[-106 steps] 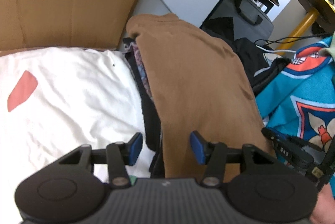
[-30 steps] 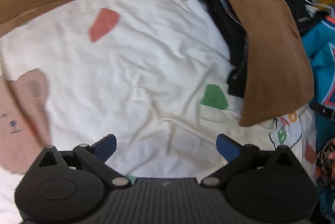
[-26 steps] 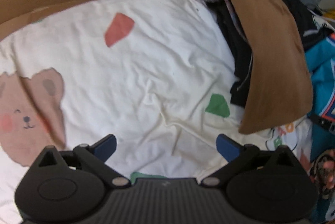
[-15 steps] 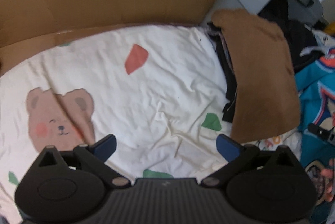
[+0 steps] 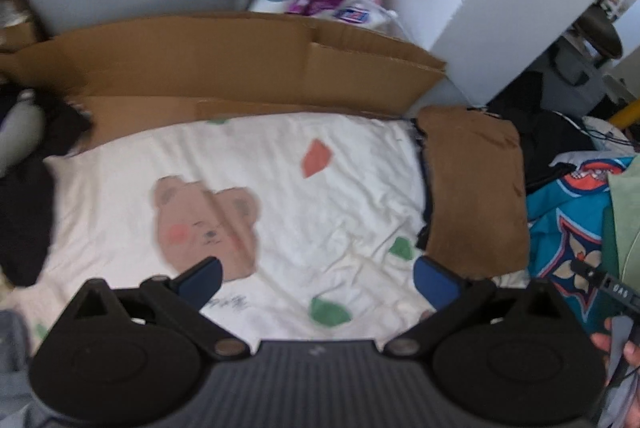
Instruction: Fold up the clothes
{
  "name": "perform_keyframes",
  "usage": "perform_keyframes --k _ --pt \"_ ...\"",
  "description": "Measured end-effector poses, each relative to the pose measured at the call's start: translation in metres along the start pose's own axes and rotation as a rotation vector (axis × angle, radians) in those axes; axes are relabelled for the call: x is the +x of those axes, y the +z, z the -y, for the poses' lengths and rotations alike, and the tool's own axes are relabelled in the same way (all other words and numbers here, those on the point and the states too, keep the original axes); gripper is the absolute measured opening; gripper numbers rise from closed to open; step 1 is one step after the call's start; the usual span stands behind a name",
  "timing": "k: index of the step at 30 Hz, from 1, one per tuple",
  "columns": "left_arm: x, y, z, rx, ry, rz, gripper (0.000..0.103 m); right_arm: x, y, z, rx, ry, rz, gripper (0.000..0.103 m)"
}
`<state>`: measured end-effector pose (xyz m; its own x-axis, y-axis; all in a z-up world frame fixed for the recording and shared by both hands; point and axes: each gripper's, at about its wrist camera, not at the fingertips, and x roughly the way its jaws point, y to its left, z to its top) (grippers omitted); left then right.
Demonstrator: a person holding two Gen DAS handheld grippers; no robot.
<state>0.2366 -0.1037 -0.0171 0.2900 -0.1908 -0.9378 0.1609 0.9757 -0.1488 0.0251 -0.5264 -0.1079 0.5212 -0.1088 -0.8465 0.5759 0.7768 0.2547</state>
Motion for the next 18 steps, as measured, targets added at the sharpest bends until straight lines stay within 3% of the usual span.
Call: perform_keyframes --k 7,18 --pt "-0.089 -0.017 -0.036 -0.004 0.066 0.072 0.103 -0.048 0.006 -0.013 -0.007 0.075 0.014 0.102" --pt "-0.178 -0.062 -0.075 -0.041 0.096 0.122 0.103 -0.118 0.01 -0.057 -0.111 0.148 0.034 0.102"
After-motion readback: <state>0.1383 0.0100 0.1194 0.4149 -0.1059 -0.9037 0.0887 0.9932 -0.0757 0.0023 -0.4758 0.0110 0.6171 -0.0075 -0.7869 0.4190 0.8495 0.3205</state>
